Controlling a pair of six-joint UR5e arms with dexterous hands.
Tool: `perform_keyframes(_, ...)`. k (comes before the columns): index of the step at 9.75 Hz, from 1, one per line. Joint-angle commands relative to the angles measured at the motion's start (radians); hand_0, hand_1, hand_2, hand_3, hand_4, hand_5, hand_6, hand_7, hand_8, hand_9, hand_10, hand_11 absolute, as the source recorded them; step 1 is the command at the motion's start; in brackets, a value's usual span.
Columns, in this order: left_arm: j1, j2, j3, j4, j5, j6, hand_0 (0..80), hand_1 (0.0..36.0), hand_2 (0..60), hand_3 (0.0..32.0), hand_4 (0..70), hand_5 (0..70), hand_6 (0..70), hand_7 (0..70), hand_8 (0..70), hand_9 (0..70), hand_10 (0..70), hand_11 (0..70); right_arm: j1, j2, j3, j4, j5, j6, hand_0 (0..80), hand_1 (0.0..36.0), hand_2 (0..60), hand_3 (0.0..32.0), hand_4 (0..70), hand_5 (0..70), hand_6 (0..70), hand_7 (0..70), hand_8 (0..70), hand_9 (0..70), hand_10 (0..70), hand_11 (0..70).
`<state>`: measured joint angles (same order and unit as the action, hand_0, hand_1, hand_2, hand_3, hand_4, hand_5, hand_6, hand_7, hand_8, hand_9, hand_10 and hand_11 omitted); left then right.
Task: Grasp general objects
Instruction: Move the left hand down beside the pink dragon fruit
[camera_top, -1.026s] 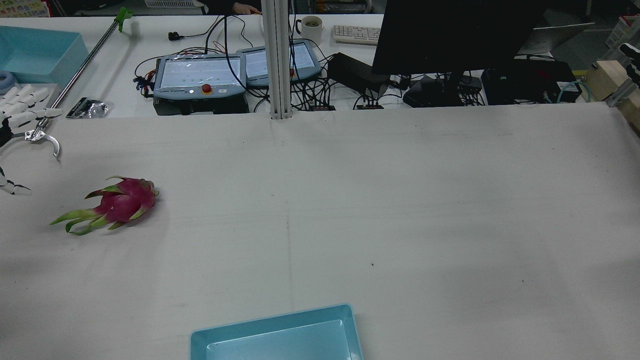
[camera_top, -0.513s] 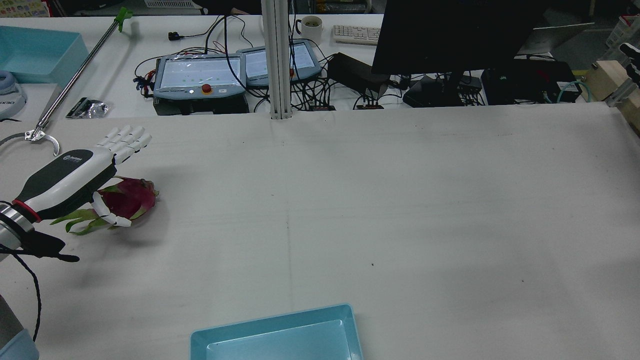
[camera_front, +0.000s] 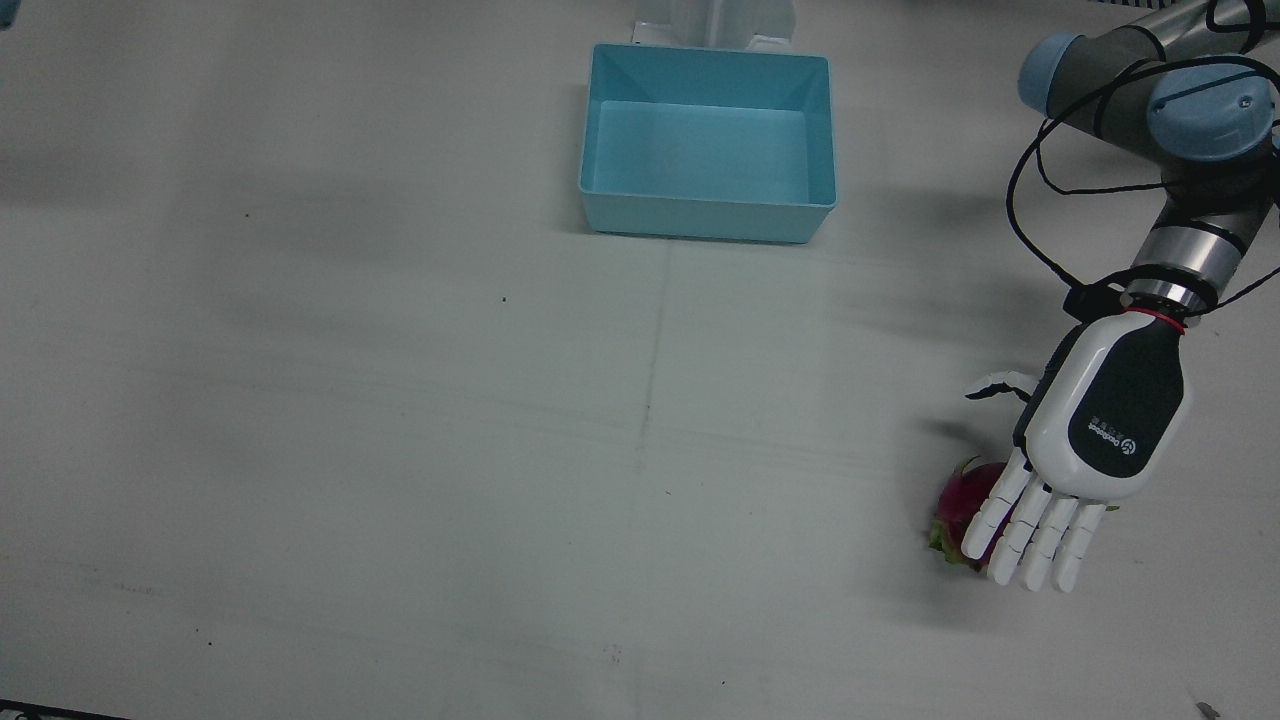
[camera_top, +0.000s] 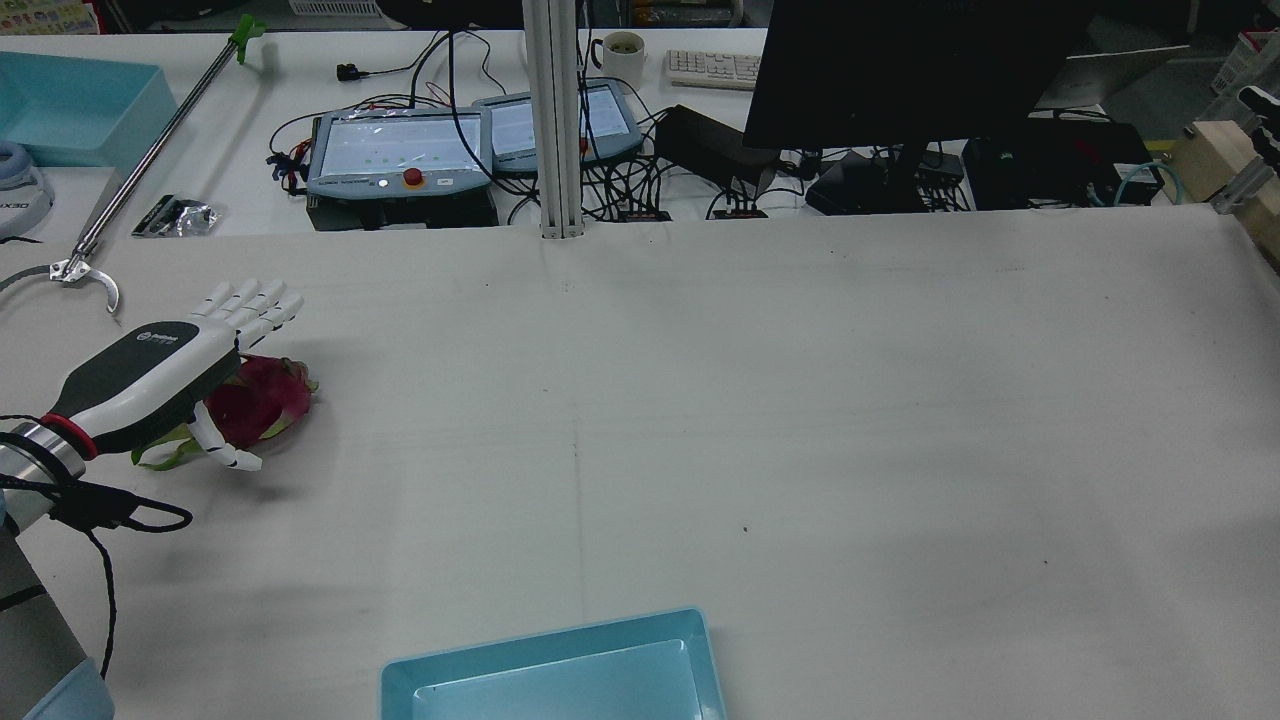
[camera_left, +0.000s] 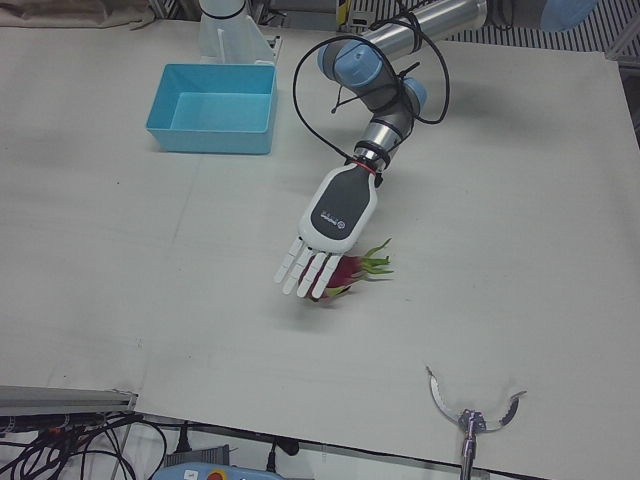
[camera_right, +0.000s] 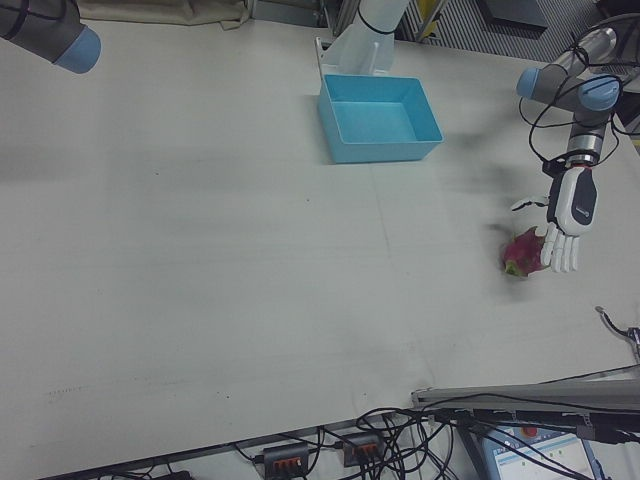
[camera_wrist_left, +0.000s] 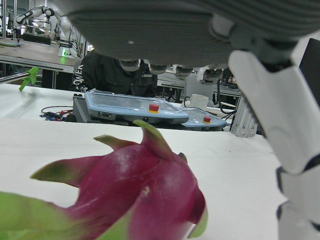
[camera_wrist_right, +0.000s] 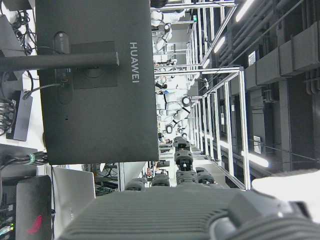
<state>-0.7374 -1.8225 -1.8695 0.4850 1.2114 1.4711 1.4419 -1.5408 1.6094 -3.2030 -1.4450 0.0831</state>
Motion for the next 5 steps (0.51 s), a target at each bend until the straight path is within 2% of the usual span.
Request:
perform_keyframes(1, -0.074, 0.012, 0.006, 0.058, 0.008, -0.012, 54.5, 29.2, 27.4, 11.2, 0.0, 0.1, 0.0, 0.4, 0.0, 0.0, 0.0, 0.0, 0.002, -0.001, 0.001, 0.000, 0.000, 0.000, 0.0, 0.0, 0.0, 0.0, 0.0, 0.0, 0.0, 0.0, 0.0, 0.0, 0.0, 0.0)
perform_keyframes(2, -0.077, 0.012, 0.012, 0.070, 0.008, -0.012, 53.0, 27.9, 27.7, 16.0, 0.0, 0.0, 0.0, 0.0, 0.0, 0.0, 0.0, 0.0, 0.000, -0.001, 0.000, 0.000, 0.000, 0.000, 0.0, 0.0, 0.0, 0.0, 0.0, 0.0, 0.0, 0.0, 0.0, 0.0, 0.0, 0.0)
perform_keyframes(3, -0.067, -0.003, 0.041, 0.087, 0.007, -0.012, 52.5, 26.9, 25.9, 19.2, 0.0, 0.0, 0.0, 0.0, 0.0, 0.0, 0.0, 0.0, 0.000, 0.001, 0.000, 0.000, 0.000, 0.000, 0.0, 0.0, 0.0, 0.0, 0.0, 0.0, 0.0, 0.0, 0.0, 0.0, 0.0, 0.0)
perform_keyframes(4, -0.062, -0.015, 0.064, 0.087, 0.005, -0.012, 52.3, 25.6, 21.5, 27.2, 0.0, 0.0, 0.0, 0.0, 0.0, 0.0, 0.0, 0.0, 0.000, 0.001, 0.000, 0.000, 0.000, 0.001, 0.0, 0.0, 0.0, 0.0, 0.0, 0.0, 0.0, 0.0, 0.0, 0.0, 0.0, 0.0)
perform_keyframes(5, -0.062, -0.040, 0.064, 0.111, 0.005, -0.012, 52.4, 25.0, 19.0, 30.6, 0.0, 0.0, 0.0, 0.0, 0.0, 0.0, 0.0, 0.0, 0.000, -0.001, 0.000, 0.000, 0.000, 0.000, 0.0, 0.0, 0.0, 0.0, 0.0, 0.0, 0.0, 0.0, 0.0, 0.0, 0.0, 0.0)
